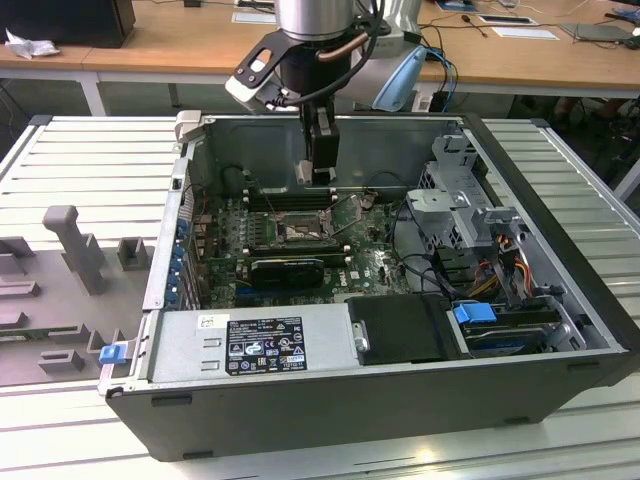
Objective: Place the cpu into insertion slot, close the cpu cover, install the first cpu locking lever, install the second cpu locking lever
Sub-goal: 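Place the cpu into insertion slot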
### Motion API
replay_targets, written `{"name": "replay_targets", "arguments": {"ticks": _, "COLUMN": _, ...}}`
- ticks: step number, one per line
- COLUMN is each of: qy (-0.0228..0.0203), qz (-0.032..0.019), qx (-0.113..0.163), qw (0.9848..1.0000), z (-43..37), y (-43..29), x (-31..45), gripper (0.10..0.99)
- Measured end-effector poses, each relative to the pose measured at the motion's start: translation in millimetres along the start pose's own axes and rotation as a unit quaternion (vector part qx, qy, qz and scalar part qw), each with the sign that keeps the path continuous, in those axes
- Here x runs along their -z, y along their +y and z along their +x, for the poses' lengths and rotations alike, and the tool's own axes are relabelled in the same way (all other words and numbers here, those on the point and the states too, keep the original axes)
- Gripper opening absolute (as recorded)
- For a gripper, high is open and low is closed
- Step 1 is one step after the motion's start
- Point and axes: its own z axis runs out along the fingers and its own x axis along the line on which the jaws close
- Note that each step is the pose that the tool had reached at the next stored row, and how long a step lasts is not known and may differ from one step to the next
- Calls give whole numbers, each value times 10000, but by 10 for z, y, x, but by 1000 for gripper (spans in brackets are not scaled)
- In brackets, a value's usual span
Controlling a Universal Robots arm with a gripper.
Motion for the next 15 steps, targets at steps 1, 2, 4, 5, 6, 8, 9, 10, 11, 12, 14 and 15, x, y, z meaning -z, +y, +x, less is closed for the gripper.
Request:
{"name": "replay_targets", "arguments": {"ticks": 1, "qy": 0, "qz": 0, "qx": 0, "qw": 10000, "z": 0, "y": 0, "x": -4, "gripper": 529}}
{"name": "replay_targets", "arguments": {"ticks": 2, "qy": 0, "qz": 0, "qx": 0, "qw": 10000, "z": 0, "y": -1, "x": -8, "gripper": 529}}
{"name": "replay_targets", "arguments": {"ticks": 4, "qy": 0, "qz": 0, "qx": 0, "qw": 10000, "z": 0, "y": -2, "x": -17, "gripper": 529}}
{"name": "replay_targets", "arguments": {"ticks": 5, "qy": 0, "qz": 0, "qx": 0, "qw": 10000, "z": -1, "y": -2, "x": -24, "gripper": 529}}
{"name": "replay_targets", "arguments": {"ticks": 6, "qy": 0, "qz": 0, "qx": 0, "qw": 10000, "z": -1, "y": -3, "x": -31, "gripper": 529}}
{"name": "replay_targets", "arguments": {"ticks": 8, "qy": 0, "qz": 1, "qx": 0, "qw": 10000, "z": -1, "y": -4, "x": -41, "gripper": 529}}
{"name": "replay_targets", "arguments": {"ticks": 9, "qy": 0, "qz": 1, "qx": 0, "qw": 10000, "z": -1, "y": -4, "x": -45, "gripper": 529}}
{"name": "replay_targets", "arguments": {"ticks": 10, "qy": 0, "qz": 1, "qx": 0, "qw": 10000, "z": -1, "y": -5, "x": -51, "gripper": 529}}
{"name": "replay_targets", "arguments": {"ticks": 11, "qy": 0, "qz": 1, "qx": 0, "qw": 10000, "z": -1, "y": -5, "x": -56, "gripper": 529}}
{"name": "replay_targets", "arguments": {"ticks": 12, "qy": 0, "qz": 1, "qx": 0, "qw": 10000, "z": -1, "y": -5, "x": -59, "gripper": 529}}
{"name": "replay_targets", "arguments": {"ticks": 14, "qy": 0, "qz": 1, "qx": 0, "qw": 10000, "z": -1, "y": -6, "x": -67, "gripper": 529}}
{"name": "replay_targets", "arguments": {"ticks": 15, "qy": 0, "qz": 1, "qx": 0, "qw": 10000, "z": -1, "y": -6, "x": -71, "gripper": 529}}
